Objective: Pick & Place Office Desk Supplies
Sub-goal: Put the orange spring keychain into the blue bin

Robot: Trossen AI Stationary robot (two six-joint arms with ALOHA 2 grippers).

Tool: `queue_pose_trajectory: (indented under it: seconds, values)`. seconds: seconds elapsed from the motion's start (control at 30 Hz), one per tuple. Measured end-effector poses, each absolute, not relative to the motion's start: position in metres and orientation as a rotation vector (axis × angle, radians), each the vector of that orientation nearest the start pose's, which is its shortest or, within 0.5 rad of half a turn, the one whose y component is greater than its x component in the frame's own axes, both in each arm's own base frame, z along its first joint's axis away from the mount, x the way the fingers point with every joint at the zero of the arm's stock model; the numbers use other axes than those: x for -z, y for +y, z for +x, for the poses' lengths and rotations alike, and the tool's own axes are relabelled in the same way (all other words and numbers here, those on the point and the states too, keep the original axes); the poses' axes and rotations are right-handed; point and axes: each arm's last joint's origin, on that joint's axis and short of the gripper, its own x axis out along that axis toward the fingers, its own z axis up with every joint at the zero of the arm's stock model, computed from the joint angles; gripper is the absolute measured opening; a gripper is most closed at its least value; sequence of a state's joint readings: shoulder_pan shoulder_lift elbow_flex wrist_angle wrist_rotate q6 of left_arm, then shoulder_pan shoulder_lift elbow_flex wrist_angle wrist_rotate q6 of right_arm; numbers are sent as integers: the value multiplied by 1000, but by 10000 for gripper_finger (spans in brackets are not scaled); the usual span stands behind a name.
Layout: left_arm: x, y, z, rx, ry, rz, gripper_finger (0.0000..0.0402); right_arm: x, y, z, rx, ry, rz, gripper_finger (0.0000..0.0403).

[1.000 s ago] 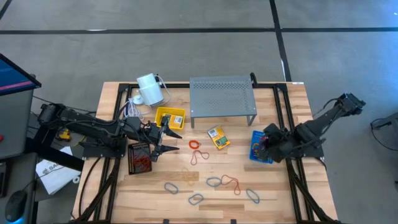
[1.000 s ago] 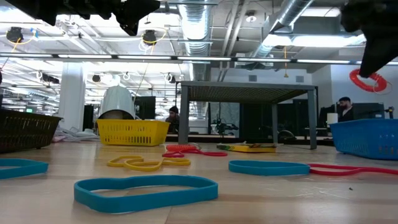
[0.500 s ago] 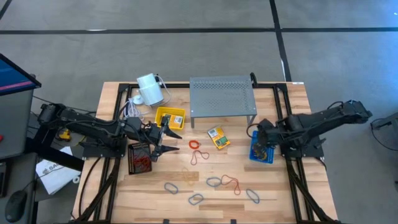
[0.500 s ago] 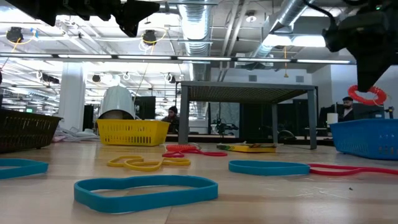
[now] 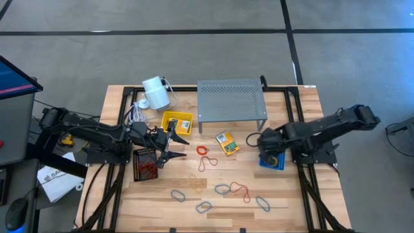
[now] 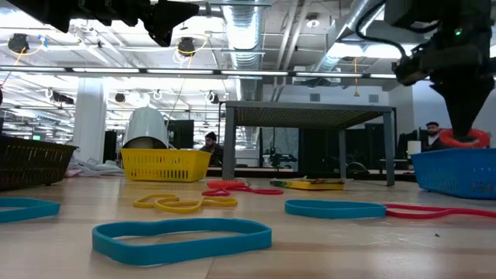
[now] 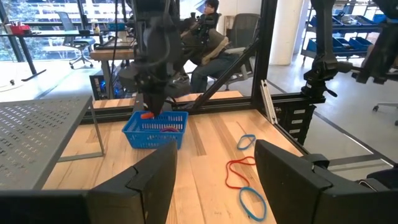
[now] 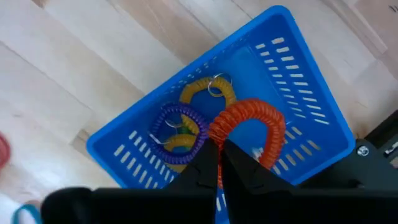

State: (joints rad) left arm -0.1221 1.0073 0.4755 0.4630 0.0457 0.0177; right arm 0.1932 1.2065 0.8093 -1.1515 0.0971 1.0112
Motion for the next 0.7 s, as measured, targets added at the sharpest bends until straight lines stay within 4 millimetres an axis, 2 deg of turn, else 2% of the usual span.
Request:
queue_pose_trajectory:
  seconds: [0.37,0.7]
  values:
    - [-248,-28,215,168,67,20,211,-191,35,191,677,1520,502,0]
    - [-248,-28,215,169,67,20,211,-178,35,186,655,1535,518,0]
